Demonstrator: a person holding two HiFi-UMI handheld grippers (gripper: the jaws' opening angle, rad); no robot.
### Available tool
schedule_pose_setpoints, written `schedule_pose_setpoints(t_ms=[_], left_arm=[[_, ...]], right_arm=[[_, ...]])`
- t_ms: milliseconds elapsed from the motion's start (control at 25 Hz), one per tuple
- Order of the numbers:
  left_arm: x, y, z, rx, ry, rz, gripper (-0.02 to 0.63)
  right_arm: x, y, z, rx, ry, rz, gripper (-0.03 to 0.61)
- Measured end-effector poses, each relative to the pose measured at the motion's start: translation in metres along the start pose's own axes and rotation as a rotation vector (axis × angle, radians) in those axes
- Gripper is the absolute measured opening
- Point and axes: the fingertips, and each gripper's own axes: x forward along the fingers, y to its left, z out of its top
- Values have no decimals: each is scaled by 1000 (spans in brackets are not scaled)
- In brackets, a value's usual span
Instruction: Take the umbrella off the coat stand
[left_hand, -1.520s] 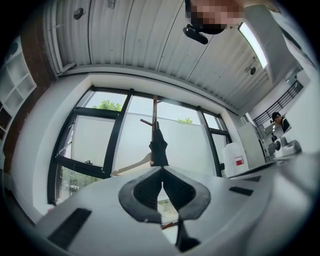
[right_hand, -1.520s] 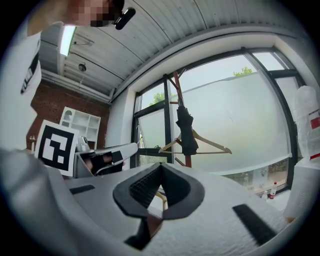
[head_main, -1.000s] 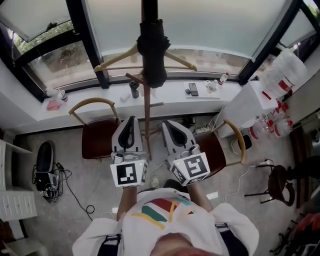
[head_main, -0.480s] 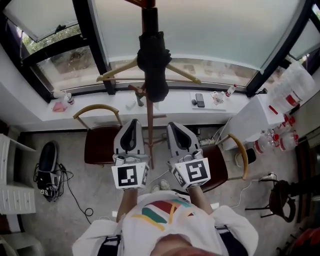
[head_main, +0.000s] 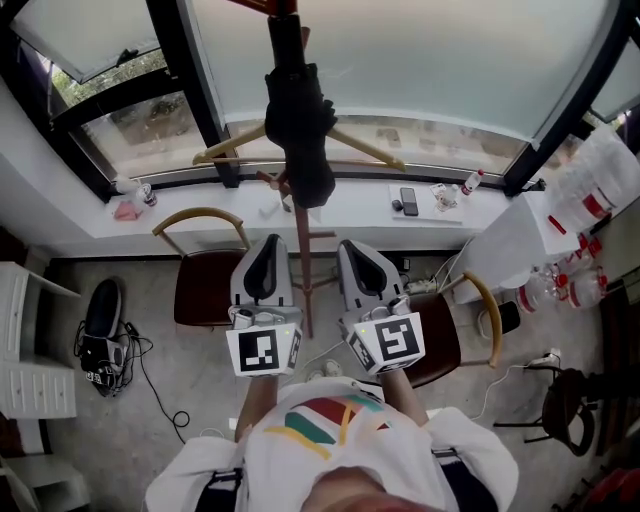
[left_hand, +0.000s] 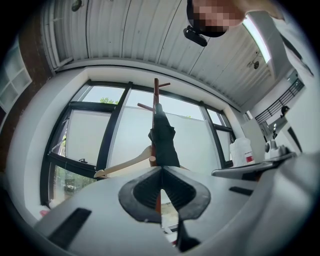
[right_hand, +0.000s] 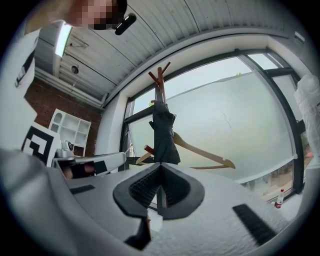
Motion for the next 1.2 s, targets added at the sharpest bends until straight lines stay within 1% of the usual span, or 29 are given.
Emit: schedule_pose_setpoints(t_ms=[320,400,480,520,600,640,720,800,880,960,1120,1200], left_arm=[[4,1,3,13,0,19,9],[10,4,12,11,-6,17,10],[21,6,29,9,-30,9,12],[27,6,40,15,-51,1,27],[39,5,62,24,-91,-27,148],[46,4,71,20,-102,-45,180],[61,1,84,-3,-102,-93,240],[75,-4,89,-36,-87,-161,302],[87,-7,90,-74,-66,-226,330],[98,-9,87,-102,-39,-271,342],[115,-11,79,-102,45,-302,348],[119,-11,78,-114,67,-313,348]], right_arm=[[2,-2,-4,14,5,14,0],[3,-2,-5,16,8,16,0],[3,-4,-6,20,10,14,0],[2,-5,-6,21,12,13,0],[1,-6,-7,25,15,11,0],[1,-6,-7,27,15,11,0],[1,-7,-6,30,13,11,0],[0,-7,-3,28,8,10,0],[-2,-8,-1,27,4,9,0],[-5,-11,-1,32,1,5,0],[-8,-12,-2,36,5,7,0],[-9,-13,-2,40,3,6,0]])
